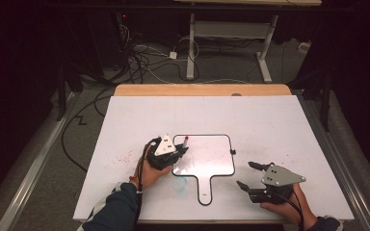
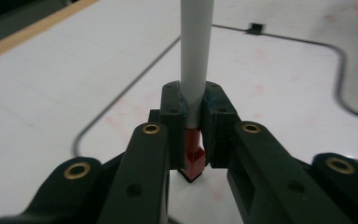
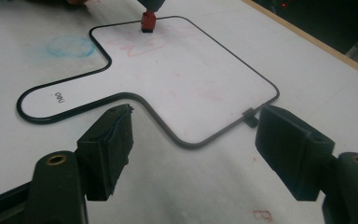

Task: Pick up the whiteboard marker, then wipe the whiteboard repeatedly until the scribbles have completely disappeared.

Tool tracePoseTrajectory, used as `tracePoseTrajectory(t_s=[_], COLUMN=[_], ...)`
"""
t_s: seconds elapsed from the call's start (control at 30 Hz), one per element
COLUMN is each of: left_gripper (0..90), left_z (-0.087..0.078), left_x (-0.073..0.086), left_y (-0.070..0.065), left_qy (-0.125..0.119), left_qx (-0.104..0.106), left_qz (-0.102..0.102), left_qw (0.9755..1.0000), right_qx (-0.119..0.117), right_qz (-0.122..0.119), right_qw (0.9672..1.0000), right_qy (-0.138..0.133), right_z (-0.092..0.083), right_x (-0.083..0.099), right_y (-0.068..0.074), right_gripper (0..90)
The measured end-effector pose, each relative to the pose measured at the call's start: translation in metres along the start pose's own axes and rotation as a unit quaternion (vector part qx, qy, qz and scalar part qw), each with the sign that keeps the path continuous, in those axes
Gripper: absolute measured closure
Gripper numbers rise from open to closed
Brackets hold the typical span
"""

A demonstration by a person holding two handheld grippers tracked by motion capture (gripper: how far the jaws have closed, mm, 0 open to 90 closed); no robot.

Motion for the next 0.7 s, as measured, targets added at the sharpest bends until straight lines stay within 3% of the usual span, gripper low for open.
tracePoseTrajectory(t_s=[0.07,0.13,0.17,0.2,0.23,0.3,0.4,0.5,0.53,0.6,0.63,0.7], left_gripper=[79.0,78.9,78.9,79.0,78.9,78.9,78.9,78.9,78.9,78.9,78.9,78.9], left_z=[-0.002,-0.004,-0.005,-0.007,-0.007,-0.007,-0.007,-0.006,-0.006,-0.006,-0.006,-0.007], left_x=[0.003,0.005,0.006,0.007,0.007,0.004,0.003,0.000,0.000,0.001,0.002,0.006], left_y=[0.007,0.005,0.002,-0.008,-0.008,-0.028,-0.038,-0.043,-0.042,-0.034,-0.027,-0.013], left_qy=[-0.004,-0.005,-0.007,-0.010,-0.010,-0.010,-0.010,-0.006,-0.006,0.001,0.003,-0.001], left_qx=[0.011,0.024,0.029,0.050,0.050,0.066,0.082,0.081,0.081,0.063,0.054,0.046], left_qz=[-0.022,-0.033,-0.031,-0.029,-0.029,-0.005,0.003,0.023,0.022,0.026,0.024,-0.002], left_qw=[0.9997,0.9992,0.9991,0.9983,0.9983,0.9977,0.9966,0.9965,0.9964,0.9976,0.9983,0.9989], right_qx=[0.002,0.003,0.006,0.008,0.007,0.005,0.002,0.002,0.003,0.005,0.006,0.006], right_qz=[0.004,0.001,-0.001,-0.002,-0.003,0.000,-0.003,-0.009,-0.008,-0.011,-0.012,-0.014], right_qw=[1.0000,0.9999,0.9999,0.9998,0.9999,0.9999,0.9999,0.9999,0.9999,0.9999,0.9999,0.9998], right_qy=[0.004,0.015,0.016,0.015,0.013,0.009,0.010,0.011,0.010,0.010,0.008,0.011], right_z=[0.002,0.005,0.005,0.005,0.005,0.004,0.005,0.005,0.005,0.004,0.004,0.004], right_x=[0.001,0.003,0.003,0.003,0.003,0.002,0.002,0.002,0.002,0.001,0.001,0.002], right_y=[0.000,0.000,0.000,0.000,0.000,0.000,0.000,0.001,0.001,0.001,0.001,0.002], right_gripper=[27.1,26.8,26.8,26.8,26.8,26.9,26.9,27.0,27.0,27.0,27.0,27.0])
Point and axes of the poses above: each handheld gripper's, and its own axes: z roughly forward along the jaws, x roughly out of its underside, y roughly to its left, the point moved 4 cm from there along z, roughly forward along the jaws, and after that the axes turned 11 degrees about y, right-handed, at the moved point
